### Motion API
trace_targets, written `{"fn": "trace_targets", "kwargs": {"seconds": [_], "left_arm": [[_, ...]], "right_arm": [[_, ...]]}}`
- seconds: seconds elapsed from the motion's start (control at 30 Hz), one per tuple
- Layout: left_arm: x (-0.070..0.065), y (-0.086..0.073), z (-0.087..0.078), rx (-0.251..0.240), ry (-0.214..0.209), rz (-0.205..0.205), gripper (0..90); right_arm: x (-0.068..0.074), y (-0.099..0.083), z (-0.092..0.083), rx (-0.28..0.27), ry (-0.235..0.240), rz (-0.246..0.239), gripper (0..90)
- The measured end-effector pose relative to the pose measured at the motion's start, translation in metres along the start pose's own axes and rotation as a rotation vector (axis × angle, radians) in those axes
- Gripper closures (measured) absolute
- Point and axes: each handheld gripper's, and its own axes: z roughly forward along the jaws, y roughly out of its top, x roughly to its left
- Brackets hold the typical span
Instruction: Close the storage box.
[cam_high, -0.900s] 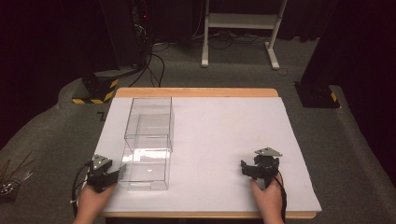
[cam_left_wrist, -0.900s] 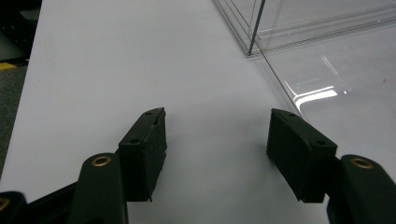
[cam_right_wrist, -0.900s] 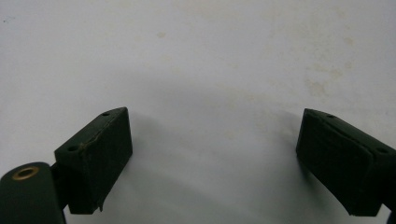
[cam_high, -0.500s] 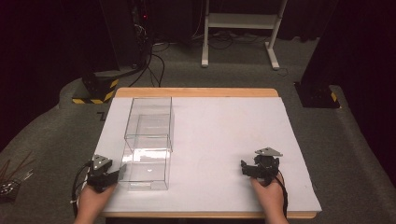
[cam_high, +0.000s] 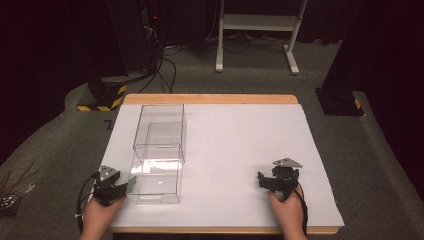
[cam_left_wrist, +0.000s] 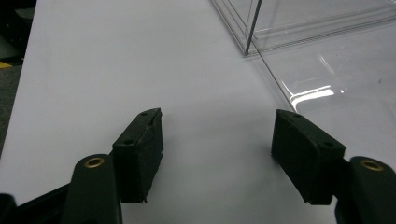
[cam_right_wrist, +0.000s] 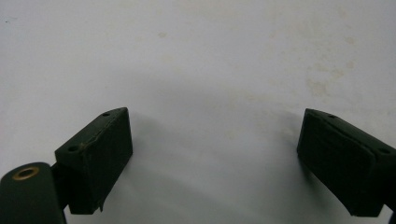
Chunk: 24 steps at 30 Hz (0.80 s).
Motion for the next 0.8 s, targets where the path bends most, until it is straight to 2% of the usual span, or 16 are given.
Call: {"fn": "trace_targets", "kwargs": {"seconds": [0.07, 0.23, 0.3, 0.53, 0.7, 0.8], "left_arm": [[0.001, 0.001, -0.001, 0.0, -0.002, -0.007, 35.9], [0.003, 0.002, -0.006, -0.018, 0.009, 0.013, 35.1], [0.005, 0.004, -0.01, -0.024, 0.001, -0.001, 34.5], [0.007, 0.009, -0.025, -0.072, -0.004, -0.015, 32.5], [0.009, 0.013, -0.035, -0.112, -0.029, -0.047, 32.0], [0.01, 0.016, -0.041, -0.134, -0.051, -0.049, 32.1]], "right_arm": [[0.0, 0.0, 0.0, 0.0, 0.0, 0.0, 10.0], [0.0, 0.0, 0.0, 0.0, 0.0, -0.002, 10.1], [0.0, 0.0, 0.0, 0.0, 0.0, 0.0, 10.1], [0.0, 0.0, 0.0, 0.0, -0.001, -0.002, 10.1], [0.0, 0.0, 0.0, 0.0, -0.001, -0.002, 10.1], [0.0, 0.0, 0.0, 0.0, -0.002, -0.002, 10.1]]}}
